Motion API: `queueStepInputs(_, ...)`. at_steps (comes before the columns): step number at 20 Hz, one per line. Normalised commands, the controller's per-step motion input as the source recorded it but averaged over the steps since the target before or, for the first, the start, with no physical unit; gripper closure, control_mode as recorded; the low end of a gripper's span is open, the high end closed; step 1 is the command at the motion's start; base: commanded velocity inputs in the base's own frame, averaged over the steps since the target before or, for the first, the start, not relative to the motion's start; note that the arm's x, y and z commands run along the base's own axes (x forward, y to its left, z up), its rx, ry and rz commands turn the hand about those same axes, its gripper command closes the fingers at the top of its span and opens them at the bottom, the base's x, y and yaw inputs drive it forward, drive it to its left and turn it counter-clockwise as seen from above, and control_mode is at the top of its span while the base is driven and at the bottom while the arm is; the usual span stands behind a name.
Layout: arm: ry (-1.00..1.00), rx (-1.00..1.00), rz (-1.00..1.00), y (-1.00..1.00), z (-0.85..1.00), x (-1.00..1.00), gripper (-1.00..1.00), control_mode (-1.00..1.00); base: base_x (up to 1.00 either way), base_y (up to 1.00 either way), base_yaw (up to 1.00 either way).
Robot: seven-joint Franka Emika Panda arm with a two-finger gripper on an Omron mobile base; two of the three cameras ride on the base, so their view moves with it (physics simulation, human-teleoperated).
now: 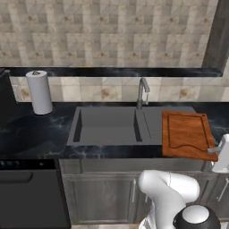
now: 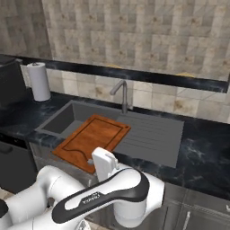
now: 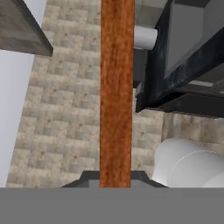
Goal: Move the cutting board and knife to the sink. Then move spray from the cabinet to the counter.
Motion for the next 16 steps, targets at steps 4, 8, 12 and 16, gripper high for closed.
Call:
queueStepInputs(4, 0.00, 0.00, 0.00, 0.00, 0.00, 0.00, 1.00, 1.00, 0.42, 0.00, 0.01)
queueStepInputs(8, 0.00, 0.00, 0.00, 0.00, 0.00, 0.00, 1.00, 1.00, 0.27, 0.05, 0.03)
queueStepInputs(12, 0.00, 0.00, 0.00, 0.00, 0.00, 0.00, 1.00, 1.00, 0.14, 0.10, 0.03)
queueStepInputs(16, 0.00, 0.00, 0.00, 0.00, 0.00, 0.00, 1.00, 1.00, 0.00, 0.31, 0.00)
